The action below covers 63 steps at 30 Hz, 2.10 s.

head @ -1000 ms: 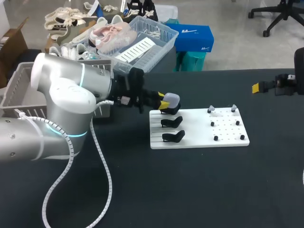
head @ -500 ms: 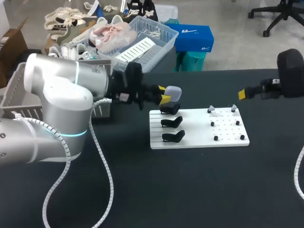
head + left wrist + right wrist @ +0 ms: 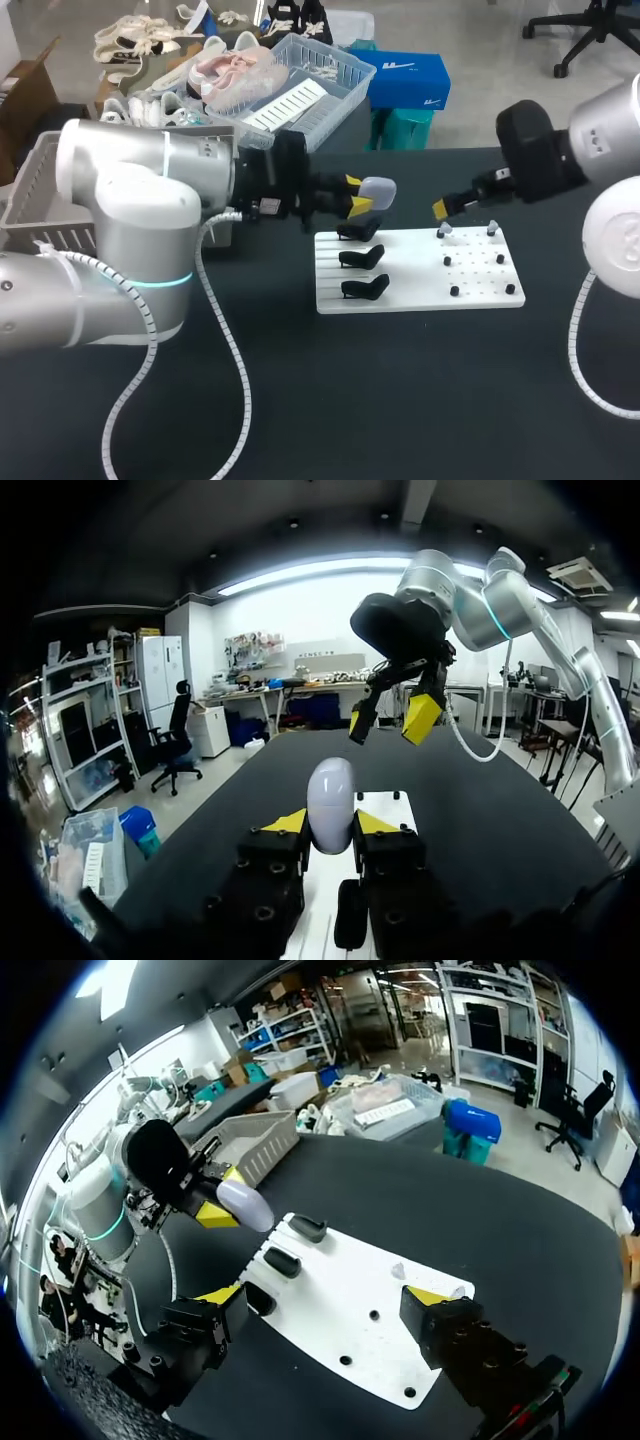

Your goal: Pick up each earbud case from the left stands, insert the matching earbuds, close the lid, and place the case in the box.

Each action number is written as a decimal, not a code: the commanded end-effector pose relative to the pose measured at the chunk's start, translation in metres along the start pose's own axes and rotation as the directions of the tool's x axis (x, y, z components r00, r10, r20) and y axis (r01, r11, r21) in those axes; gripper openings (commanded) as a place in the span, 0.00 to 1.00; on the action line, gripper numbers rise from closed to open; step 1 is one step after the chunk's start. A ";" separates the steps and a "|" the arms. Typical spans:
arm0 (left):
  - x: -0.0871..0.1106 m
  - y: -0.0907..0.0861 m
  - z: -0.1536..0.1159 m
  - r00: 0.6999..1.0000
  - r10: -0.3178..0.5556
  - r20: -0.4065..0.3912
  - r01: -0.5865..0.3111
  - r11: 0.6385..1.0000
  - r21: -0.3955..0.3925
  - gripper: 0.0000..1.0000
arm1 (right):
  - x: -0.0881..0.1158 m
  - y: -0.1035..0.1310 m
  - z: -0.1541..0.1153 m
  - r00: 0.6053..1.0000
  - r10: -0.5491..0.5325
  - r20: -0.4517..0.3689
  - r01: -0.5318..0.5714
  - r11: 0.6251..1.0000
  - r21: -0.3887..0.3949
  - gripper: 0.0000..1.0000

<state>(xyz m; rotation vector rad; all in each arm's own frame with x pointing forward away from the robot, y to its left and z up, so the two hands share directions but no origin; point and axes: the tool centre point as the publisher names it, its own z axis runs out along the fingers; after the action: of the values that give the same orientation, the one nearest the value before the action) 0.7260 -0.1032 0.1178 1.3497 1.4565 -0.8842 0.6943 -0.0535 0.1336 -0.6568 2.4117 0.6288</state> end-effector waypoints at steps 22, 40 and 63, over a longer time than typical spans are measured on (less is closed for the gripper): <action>-0.011 -0.020 0.013 0.999 0.014 0.038 -0.014 1.000 0.000 0.00 | -0.018 0.016 0.026 0.998 -0.054 -0.021 0.053 0.997 -0.063 1.00; -0.007 -0.026 0.016 0.999 0.012 0.032 -0.012 1.000 0.023 0.00 | -0.021 0.014 0.026 0.999 -0.053 -0.012 0.052 0.997 -0.060 1.00; -0.005 -0.024 0.023 0.971 0.118 0.208 -0.123 0.992 0.010 0.00 | -0.008 0.003 -0.009 1.000 -0.001 0.016 0.000 0.998 0.068 1.00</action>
<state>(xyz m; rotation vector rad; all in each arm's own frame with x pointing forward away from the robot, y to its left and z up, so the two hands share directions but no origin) 0.7047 -0.1241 0.1191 1.3646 1.2552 -0.9259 0.7072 -0.0483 0.1430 -0.6613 2.4004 0.6379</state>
